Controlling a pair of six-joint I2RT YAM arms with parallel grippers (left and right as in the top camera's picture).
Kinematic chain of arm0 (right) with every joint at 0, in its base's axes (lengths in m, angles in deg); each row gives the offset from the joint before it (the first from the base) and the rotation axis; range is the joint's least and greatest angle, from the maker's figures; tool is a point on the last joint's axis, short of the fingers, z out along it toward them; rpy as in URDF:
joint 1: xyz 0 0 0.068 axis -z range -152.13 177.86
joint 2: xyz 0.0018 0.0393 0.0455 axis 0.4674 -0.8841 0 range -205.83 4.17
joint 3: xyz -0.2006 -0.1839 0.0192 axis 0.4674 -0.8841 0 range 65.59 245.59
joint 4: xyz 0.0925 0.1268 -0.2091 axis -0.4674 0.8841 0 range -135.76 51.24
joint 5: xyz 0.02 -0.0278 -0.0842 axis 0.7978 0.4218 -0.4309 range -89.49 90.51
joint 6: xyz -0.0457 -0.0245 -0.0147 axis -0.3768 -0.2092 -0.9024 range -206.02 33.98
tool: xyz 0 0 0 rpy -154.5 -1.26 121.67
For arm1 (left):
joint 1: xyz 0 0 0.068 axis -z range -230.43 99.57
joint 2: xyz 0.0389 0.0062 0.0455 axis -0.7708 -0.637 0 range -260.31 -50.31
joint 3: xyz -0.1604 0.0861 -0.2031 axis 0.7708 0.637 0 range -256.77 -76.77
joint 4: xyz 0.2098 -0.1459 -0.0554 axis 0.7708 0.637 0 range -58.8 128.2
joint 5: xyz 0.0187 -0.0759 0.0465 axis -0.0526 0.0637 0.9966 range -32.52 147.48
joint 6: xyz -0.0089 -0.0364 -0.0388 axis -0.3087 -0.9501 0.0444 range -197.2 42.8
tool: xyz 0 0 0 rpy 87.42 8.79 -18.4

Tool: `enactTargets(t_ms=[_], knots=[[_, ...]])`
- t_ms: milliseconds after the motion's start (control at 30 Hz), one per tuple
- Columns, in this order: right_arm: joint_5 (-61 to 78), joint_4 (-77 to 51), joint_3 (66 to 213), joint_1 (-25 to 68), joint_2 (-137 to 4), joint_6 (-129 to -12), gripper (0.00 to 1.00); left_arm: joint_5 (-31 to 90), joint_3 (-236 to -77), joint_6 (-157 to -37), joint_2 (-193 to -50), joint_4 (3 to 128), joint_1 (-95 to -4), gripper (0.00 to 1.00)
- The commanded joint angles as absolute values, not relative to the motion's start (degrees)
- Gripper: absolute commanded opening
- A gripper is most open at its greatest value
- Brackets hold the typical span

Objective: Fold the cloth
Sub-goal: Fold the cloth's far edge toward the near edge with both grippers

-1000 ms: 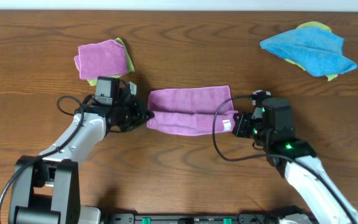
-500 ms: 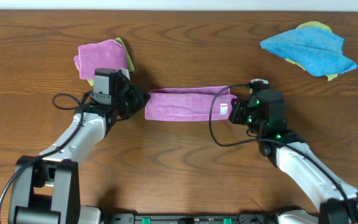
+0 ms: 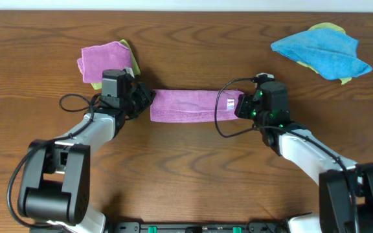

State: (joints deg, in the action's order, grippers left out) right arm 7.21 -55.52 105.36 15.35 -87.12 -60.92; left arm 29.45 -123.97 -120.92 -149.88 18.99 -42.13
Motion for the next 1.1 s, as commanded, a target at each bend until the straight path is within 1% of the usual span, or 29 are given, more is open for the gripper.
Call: enactTargets(t_ms=[0,267,467,633,800,900,967,1000,1067], knots=[[5.0,-55.8,106.4,15.8,-88.8,-62.4,0.01,31.1,-124.0,-121.2,-151.3,18.3,-42.5,0.06],[4.8,-61.7,106.4,15.8,-93.1,-63.0,0.01,31.3,-124.2,-122.6,-155.0,13.5,-42.5,0.06],[4.8,-65.1,106.5,15.8,-96.8,-62.9,0.01,33.0,-124.2,-122.2,-155.7,12.9,-42.5,0.06],[3.1,-66.2,106.5,15.8,-97.9,-63.0,0.08,34.3,-124.2,-121.2,-155.8,13.0,-42.5,0.06],[2.9,-66.1,106.5,15.8,-97.9,-63.0,0.20,35.1,-124.2,-120.9,-155.8,13.1,-42.5,0.09],[3.8,-66.1,106.5,15.8,-97.7,-62.9,0.28,35.0,-124.2,-120.9,-155.8,13.0,-42.5,0.17],[4.0,-66.1,106.5,15.8,-97.4,-62.9,0.32,34.5,-124.3,-120.9,-155.8,12.7,-42.5,0.25],[4.0,-66.1,106.5,15.8,-97.1,-62.9,0.35,33.9,-124.3,-120.9,-155.6,12.4,-42.5,0.32],[4.0,-66.1,106.5,15.8,-96.6,-62.9,0.37,33.9,-124.3,-120.9,-155.4,12.4,-42.6,0.33]])
